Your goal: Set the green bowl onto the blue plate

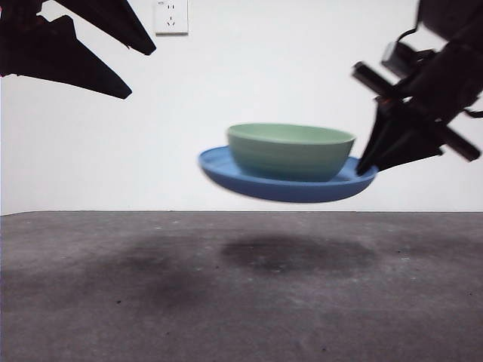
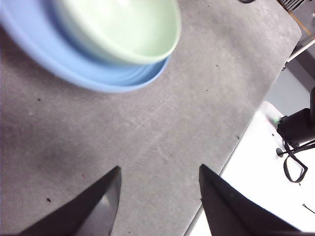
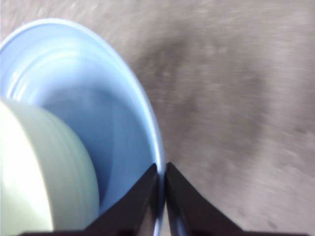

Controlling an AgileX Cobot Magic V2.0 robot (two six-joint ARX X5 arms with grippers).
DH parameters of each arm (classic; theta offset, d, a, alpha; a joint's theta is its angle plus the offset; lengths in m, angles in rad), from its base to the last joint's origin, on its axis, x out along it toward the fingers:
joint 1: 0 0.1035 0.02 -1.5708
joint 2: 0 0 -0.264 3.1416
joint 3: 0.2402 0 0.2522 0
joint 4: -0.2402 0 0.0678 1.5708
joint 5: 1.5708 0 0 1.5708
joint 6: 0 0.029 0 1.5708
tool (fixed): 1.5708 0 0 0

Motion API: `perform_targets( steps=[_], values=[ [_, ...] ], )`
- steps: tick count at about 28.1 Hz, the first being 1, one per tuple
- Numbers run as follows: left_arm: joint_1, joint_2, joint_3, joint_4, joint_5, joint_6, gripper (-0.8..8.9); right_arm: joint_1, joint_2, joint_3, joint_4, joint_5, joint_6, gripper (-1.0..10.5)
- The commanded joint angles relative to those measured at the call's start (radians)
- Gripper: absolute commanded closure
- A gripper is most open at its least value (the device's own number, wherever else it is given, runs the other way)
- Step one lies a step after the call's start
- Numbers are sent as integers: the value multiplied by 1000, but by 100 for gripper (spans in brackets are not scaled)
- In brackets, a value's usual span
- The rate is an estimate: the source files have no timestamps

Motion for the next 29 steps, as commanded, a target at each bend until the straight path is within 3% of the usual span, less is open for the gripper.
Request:
perform_targets(
  steps=[1, 11, 22, 24, 27, 29],
  values=[
    [-7, 7, 13, 8, 3, 19, 565, 46, 76, 56, 13, 16, 29, 938],
    [-7, 7, 13, 7, 3, 18, 565, 126, 318, 179, 15, 32, 49, 938],
    [-7, 7, 13, 7, 3, 18, 564, 126, 373, 179, 17, 35, 47, 934],
    [-7, 7, 13, 7, 3, 18, 564, 126, 373, 179, 14, 35, 47, 894],
    [-7, 7, 13, 7, 3, 18, 564, 126, 373, 179, 11, 35, 48, 739],
    [-7, 7, 13, 7, 3, 18, 564, 126, 368, 180, 6, 35, 48, 712]
  ],
)
